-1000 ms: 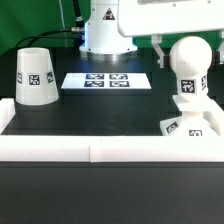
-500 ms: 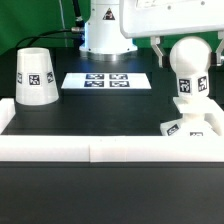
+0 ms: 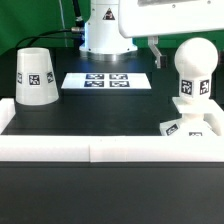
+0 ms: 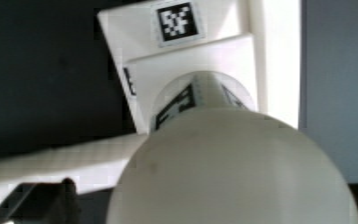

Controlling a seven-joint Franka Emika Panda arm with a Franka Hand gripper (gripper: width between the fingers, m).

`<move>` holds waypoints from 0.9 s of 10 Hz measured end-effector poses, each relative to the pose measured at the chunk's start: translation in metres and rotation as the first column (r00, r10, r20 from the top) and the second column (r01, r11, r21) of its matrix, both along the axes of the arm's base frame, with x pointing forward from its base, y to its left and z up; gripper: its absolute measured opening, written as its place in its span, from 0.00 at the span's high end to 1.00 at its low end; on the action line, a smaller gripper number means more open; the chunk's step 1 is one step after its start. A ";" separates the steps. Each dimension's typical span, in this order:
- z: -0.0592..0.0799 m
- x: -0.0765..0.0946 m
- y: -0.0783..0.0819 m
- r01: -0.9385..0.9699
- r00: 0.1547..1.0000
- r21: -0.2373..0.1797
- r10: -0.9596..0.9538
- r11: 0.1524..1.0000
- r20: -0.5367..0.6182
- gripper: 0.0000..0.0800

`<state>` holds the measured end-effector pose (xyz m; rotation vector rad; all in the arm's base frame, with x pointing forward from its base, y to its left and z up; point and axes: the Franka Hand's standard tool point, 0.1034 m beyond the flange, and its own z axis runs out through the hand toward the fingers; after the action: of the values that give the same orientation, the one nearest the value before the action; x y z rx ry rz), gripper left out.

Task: Assemble lamp

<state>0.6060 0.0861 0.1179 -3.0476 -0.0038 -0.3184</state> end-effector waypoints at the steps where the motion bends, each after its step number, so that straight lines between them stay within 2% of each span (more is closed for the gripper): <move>1: 0.000 0.001 0.002 -0.070 0.998 -0.016 0.070 0.997 0.006 0.13; 3: 0.001 0.001 0.007 -0.230 0.973 -0.059 0.231 0.971 0.010 0.13; 6: 0.000 0.000 0.014 -0.451 0.891 -0.112 0.453 0.886 -0.007 0.13; 9: 0.000 -0.001 0.016 -0.651 0.755 -0.165 0.654 0.741 -0.040 0.13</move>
Offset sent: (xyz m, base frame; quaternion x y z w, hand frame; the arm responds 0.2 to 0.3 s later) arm 0.0063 0.0154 0.0001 0.0020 -0.0320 -0.2332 0.9719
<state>0.6051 0.1020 0.1178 -2.9408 -1.1331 -0.2954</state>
